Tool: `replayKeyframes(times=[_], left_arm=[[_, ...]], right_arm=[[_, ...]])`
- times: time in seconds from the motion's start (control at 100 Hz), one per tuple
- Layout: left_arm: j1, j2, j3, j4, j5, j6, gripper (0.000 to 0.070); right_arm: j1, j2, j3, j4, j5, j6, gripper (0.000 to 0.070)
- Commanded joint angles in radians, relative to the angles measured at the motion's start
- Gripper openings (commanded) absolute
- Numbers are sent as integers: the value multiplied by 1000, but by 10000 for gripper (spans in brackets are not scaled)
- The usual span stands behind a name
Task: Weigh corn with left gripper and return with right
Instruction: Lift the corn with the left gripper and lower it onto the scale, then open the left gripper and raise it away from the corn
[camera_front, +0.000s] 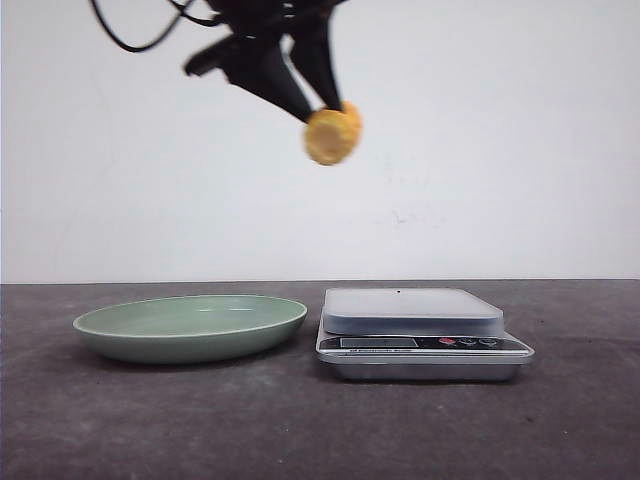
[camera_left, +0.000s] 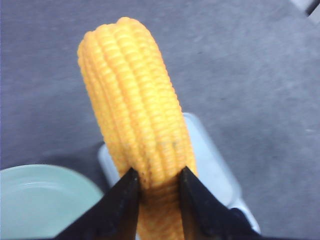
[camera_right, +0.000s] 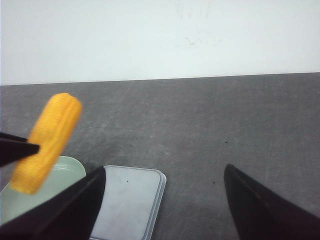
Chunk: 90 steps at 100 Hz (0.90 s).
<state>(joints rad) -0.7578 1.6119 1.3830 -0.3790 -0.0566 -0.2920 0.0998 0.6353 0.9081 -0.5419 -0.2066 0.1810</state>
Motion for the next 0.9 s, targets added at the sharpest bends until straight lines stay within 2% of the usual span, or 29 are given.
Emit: replayKeyframes(times=[0.0,0.23,0.66,0.72,0.79,0.89], left_arm=[[-26,48,19,31,-12,-49,10],[-57,178,22,98,-19,-87,10],[-61,293,24,130,-26,-83,11],[-61,293,24,133,-26,-74,63],[-62,293,24,132,-26,-75,199],[-63,293,24,124,-26,-75,221]], right_arm=[[3,3,16,10,0,3,470],[3,3,16,9,0,3,470],[3,3,16,0,0,11,471],[3,3,16,-2,0,11,471],[3,3,16,-2,0,11,471],[3,3,16,-2,0,12,471]])
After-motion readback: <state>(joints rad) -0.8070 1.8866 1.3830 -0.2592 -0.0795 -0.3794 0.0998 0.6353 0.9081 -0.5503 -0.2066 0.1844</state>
